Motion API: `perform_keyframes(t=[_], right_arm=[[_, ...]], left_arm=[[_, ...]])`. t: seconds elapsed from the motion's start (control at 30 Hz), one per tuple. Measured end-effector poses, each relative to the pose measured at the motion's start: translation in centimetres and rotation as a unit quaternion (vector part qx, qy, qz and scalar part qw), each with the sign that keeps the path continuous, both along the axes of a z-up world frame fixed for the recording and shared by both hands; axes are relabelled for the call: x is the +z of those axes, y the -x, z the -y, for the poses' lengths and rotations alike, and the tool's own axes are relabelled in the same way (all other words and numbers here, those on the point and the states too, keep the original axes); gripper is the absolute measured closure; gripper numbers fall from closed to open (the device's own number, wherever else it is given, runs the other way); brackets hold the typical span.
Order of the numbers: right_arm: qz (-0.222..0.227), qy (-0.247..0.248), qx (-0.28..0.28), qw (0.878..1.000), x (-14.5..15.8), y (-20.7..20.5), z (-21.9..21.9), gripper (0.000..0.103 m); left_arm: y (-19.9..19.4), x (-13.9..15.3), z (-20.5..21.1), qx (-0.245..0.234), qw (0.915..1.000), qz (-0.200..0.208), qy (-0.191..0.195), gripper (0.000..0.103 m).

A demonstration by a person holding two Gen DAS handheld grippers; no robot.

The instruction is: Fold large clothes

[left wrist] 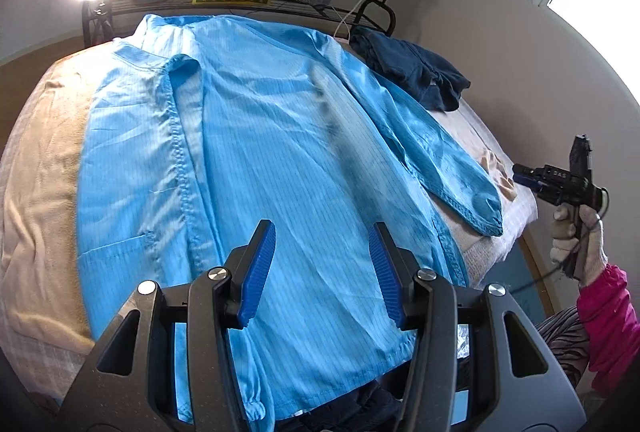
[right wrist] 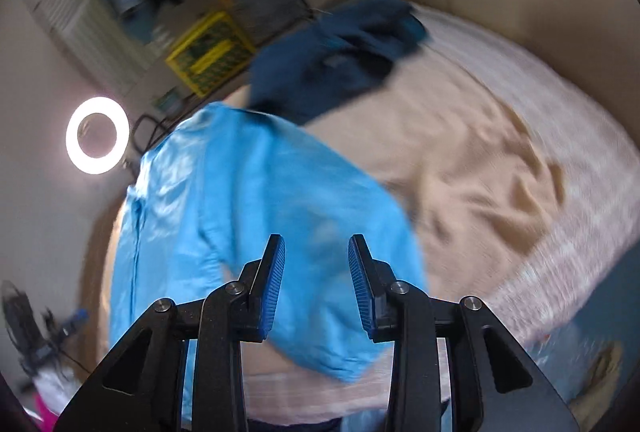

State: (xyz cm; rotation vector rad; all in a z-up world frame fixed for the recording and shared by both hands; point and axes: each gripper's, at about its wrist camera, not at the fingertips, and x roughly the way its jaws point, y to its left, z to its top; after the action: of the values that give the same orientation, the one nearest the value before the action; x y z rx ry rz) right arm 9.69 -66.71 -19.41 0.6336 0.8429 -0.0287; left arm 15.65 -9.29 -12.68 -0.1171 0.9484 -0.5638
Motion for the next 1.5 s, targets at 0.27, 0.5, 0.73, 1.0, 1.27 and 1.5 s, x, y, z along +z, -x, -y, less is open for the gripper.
perform_keyframes(t=[0.27,0.5,0.73,1.0,1.27,1.5], right_arm=[[-0.061,-0.04,-0.031,0.997,-5.1,0.4,3.0,0.07],[-0.073,-0.024,-0.002,0.997,-5.8,-0.3,1.2,0.07],[-0.076,0.066,0.034,0.994,-4.8,-0.7,-1.8,0.101],[0.058,0.085,0.061,0.993,3.6,1.7,-6.5,0.102],[0.124,0.084,0.16,0.976,7.1,2.1,-14.7,0.102],[0.132,0.124,0.268,0.946,6.7,1.3,-23.1,0.102]], left_arm=[[0.0,-0.4,1.9,-0.015,0.9999,-0.001,-0.007,0.054],[-0.1,-0.7,2.2,-0.017,0.9998,-0.004,-0.011,0.054],[-0.2,-0.6,2.1,-0.016,0.9998,0.001,-0.01,0.054],[-0.5,-0.4,0.3,0.002,1.0,-0.003,0.001,0.054],[-0.7,-0.1,-1.9,0.028,0.9994,-0.007,0.017,0.054],[-1.1,-0.5,-3.4,0.051,0.9983,-0.018,0.023,0.054]])
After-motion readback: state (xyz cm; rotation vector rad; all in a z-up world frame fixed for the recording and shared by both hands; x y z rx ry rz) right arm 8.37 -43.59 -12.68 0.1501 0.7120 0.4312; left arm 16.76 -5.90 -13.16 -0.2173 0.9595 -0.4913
